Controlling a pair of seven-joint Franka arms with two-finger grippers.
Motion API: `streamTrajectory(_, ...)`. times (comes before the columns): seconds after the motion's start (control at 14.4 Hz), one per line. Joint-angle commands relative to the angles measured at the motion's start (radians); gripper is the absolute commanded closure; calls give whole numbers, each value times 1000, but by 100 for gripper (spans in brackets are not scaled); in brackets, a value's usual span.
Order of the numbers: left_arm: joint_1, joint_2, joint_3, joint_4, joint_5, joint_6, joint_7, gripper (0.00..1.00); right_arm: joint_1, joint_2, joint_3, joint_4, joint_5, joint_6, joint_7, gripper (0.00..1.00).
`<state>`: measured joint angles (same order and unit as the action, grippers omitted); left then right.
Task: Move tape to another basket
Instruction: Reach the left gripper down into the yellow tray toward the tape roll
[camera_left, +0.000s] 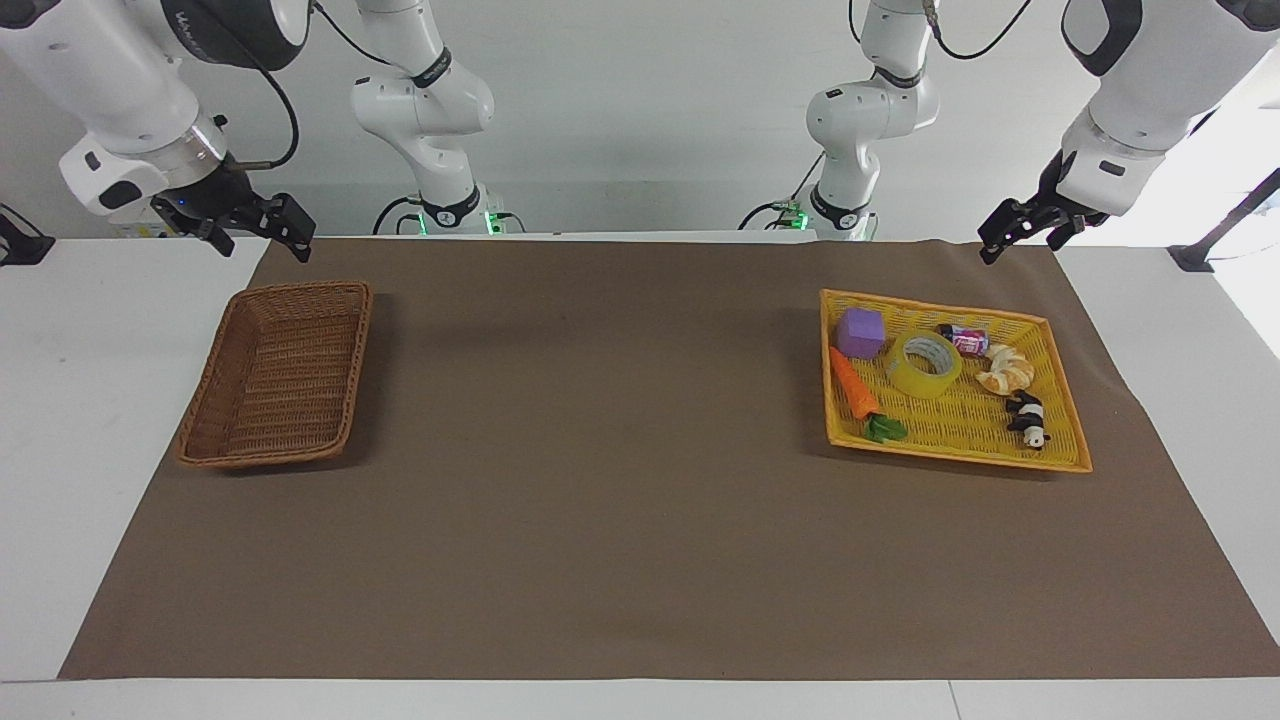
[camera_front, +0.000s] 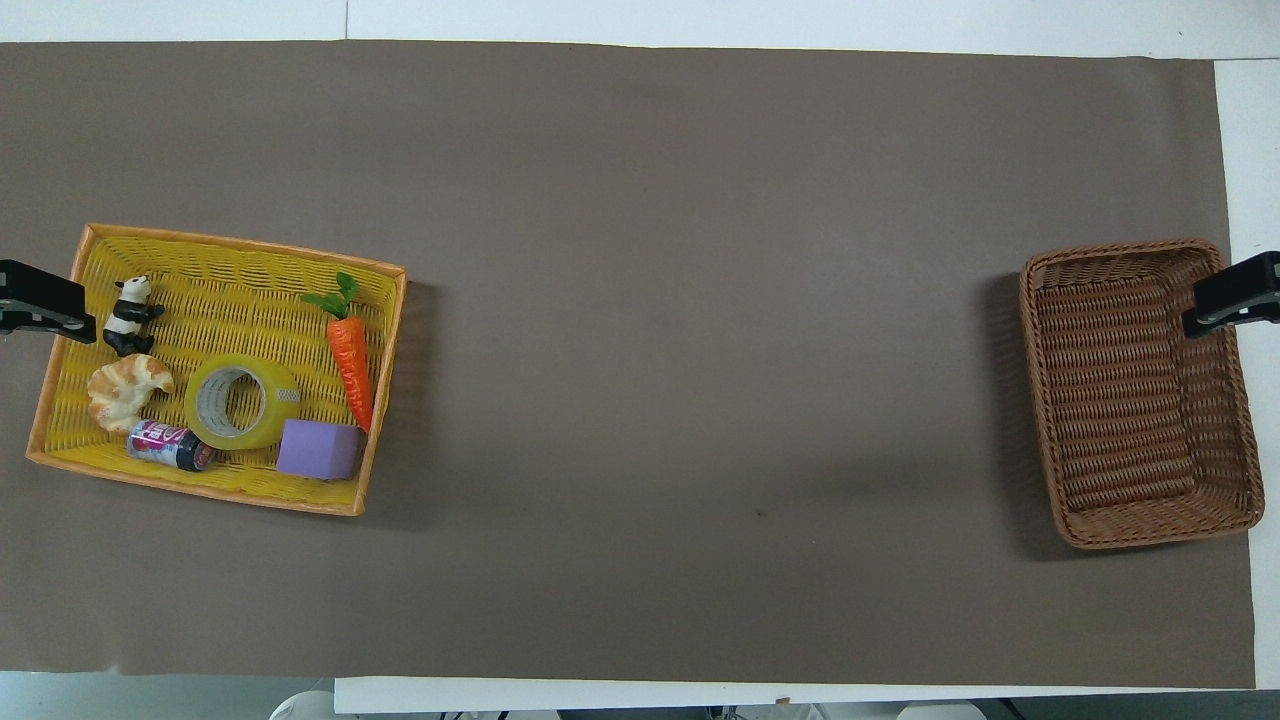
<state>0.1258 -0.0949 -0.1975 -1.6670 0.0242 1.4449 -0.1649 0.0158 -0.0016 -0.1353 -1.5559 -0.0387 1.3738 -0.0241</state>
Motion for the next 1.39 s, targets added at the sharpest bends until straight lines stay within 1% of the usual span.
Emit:
streamTrajectory(0.0, -2, -11, 0, -14, -7, 15, -9, 0, 3, -21, -4, -24, -1, 1, -13, 0)
streamTrajectory(0.14, -2, -11, -2, -13, -9, 20, -21, 0, 3, -21, -4, -24, -1, 1, -13, 0)
streamTrajectory(0.21, -2, -17, -2, -28, -10, 25, -19, 0, 3, -21, -4, -24, -1, -1, -13, 0)
streamTrajectory(0.28, 8, -41, -2, -83, -10, 44, -13, 0, 3, -21, -4, -24, -1, -1, -13, 0)
streamTrajectory(0.35, 12, -73, 0, -150, -10, 101, -10, 0, 3, -21, -4, -24, -1, -1, -13, 0)
streamTrajectory(0.49, 17, -156, 9, -342, -12, 284, -8, 0, 3, -21, -4, -24, -1, -1, -13, 0)
streamTrajectory(0.56, 26, -185, 9, -434, -12, 370, -8, 0, 3, -21, -4, -24, -1, -1, -13, 0)
streamTrajectory(0.63, 28, -193, 9, -495, -12, 434, -10, 0, 3, -21, -4, -24, -1, -1, -13, 0)
streamTrajectory(0.77, 28, -190, 10, -580, -12, 526, -10, 0, 3, -21, -4, -24, -1, -1, -13, 0)
streamTrajectory(0.84, 31, -192, 10, -629, -15, 592, -18, 0, 3, -21, -4, -24, -1, -1, -13, 0)
streamTrajectory(0.98, 86, -187, 10, -665, -30, 681, -19, 0, 3, -21, -4, -24, -1, 1, -13, 0)
streamTrajectory(1.11, 87, -178, 10, -665, -30, 730, -13, 0, 3, -21, -4, -24, -1, -1, -13, 0)
streamTrajectory(1.25, 89, -177, 10, -694, -30, 735, -12, 0, 3, -21, -4, -24, -1, 1, -13, 0)
streamTrajectory(1.32, 84, -177, 10, -733, -30, 741, -1, 1, 3, -21, -4, -24, -1, -1, -13, 0)
